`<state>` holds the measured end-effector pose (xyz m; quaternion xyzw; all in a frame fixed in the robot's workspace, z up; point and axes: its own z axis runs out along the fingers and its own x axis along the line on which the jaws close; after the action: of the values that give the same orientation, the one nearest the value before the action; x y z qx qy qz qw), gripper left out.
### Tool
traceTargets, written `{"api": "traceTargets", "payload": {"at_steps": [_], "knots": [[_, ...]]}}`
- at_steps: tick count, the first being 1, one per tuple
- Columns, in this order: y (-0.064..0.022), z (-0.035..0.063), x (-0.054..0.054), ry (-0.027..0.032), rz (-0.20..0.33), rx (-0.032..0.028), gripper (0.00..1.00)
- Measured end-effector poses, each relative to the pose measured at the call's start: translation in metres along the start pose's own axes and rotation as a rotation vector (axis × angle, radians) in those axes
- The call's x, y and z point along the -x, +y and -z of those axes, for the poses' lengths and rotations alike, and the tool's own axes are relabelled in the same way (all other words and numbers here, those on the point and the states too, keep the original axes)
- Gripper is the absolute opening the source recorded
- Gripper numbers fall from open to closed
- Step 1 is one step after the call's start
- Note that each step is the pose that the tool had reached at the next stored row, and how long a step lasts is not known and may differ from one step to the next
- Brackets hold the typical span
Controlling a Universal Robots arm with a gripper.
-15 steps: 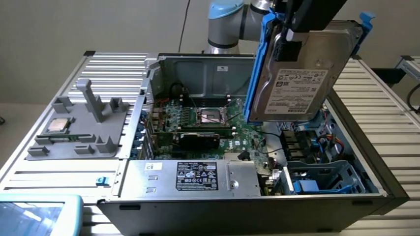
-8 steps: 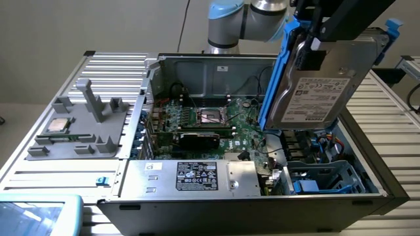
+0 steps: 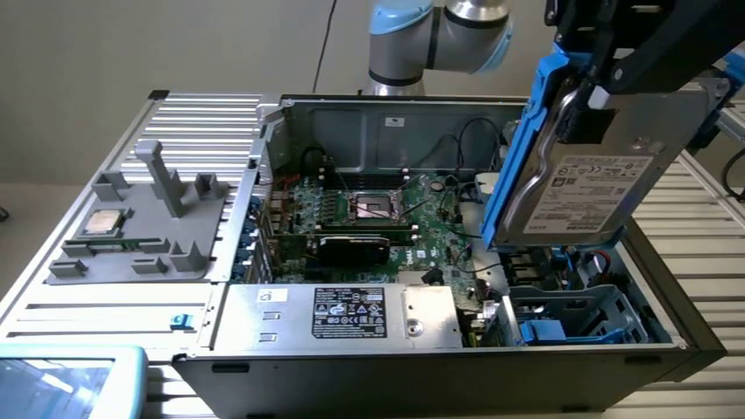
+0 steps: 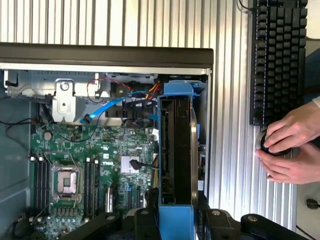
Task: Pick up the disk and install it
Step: 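Pick up the disk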
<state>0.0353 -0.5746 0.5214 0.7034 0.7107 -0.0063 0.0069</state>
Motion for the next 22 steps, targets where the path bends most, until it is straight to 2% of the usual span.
{"api": "traceTargets", "payload": {"at_steps": [7,11,19,22], "knots": [[0.0224,-0.0022,0.011,0.0028,0.000,0.0000,0.37],[0.0332,-0.0069,0.014,0.0046,0.000,0.0001,0.37],[0.0362,-0.0094,0.016,0.0047,0.000,0.0001,0.37],[0.0376,-0.0138,0.018,0.0065,-0.004,0.0000,0.37]]}}
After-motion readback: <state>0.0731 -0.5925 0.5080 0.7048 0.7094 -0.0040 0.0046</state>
